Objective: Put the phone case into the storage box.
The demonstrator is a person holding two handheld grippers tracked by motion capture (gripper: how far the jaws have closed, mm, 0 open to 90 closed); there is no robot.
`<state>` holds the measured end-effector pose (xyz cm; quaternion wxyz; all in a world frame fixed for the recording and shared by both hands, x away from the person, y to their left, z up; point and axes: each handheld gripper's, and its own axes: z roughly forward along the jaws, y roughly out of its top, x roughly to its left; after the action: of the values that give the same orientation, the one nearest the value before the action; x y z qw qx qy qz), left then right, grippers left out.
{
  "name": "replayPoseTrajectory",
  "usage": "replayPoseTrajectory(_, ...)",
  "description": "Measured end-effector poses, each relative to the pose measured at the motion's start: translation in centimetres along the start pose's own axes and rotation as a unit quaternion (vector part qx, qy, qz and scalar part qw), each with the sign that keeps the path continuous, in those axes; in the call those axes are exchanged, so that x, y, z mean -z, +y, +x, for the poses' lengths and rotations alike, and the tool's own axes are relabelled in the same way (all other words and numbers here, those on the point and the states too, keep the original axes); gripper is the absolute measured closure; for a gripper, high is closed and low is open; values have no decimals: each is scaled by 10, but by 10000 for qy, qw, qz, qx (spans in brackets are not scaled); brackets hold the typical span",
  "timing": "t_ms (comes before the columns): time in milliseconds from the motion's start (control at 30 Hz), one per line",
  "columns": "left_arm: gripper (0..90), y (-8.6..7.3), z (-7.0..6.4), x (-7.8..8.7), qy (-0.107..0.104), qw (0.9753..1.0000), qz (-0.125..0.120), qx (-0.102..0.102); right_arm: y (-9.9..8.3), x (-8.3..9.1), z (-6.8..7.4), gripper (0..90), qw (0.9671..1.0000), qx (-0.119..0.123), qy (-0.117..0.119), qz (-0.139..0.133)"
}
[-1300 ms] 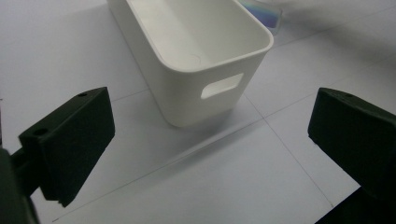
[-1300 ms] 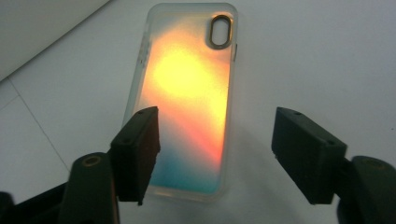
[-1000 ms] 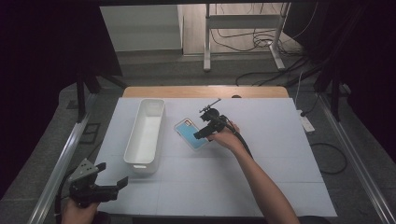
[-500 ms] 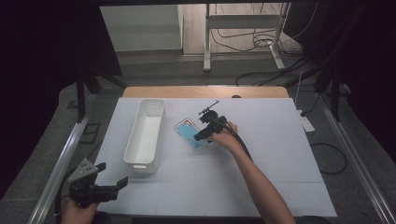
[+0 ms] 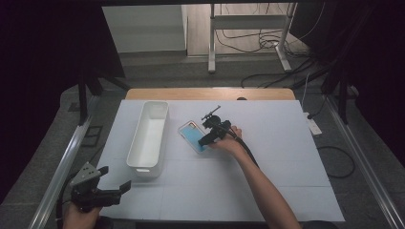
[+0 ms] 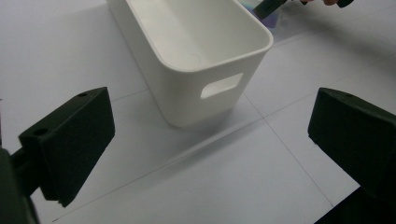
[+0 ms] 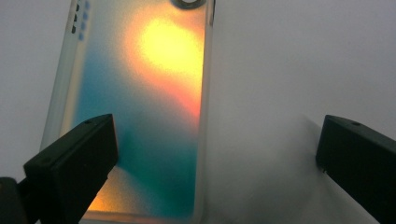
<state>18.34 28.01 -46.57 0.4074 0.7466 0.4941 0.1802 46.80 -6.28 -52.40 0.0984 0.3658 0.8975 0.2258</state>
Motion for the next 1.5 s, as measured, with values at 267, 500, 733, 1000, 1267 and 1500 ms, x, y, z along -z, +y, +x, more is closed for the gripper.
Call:
replayPoseTrajectory(267, 15, 0, 0, 0, 12, 10000, 17, -16, 2, 13, -4, 412, 9999, 29, 90, 39)
replayPoseTrajectory(500, 15, 0, 0, 0, 14, 10000, 22, -14, 2, 16, -6, 747, 9990, 25, 432, 68)
replayPoseTrajectory(733, 15, 0, 0, -1, 16, 10000, 23, -18, 4, 17, -3, 873, 9992, 26, 388, 107)
replayPoseTrajectory(1000, 15, 0, 0, 0, 6, 10000, 11, 4, 2, 17, -5, 880, 9989, -211, 415, 69)
replayPoseTrajectory(1267, 15, 0, 0, 0, 6, 10000, 7, 3, -4, 22, -9, 880, 9985, -316, 444, -88)
replayPoseTrajectory(1500, 15, 0, 0, 0, 0, 10000, -7, 14, -5, 37, -5, 881, 9981, -195, 489, -332)
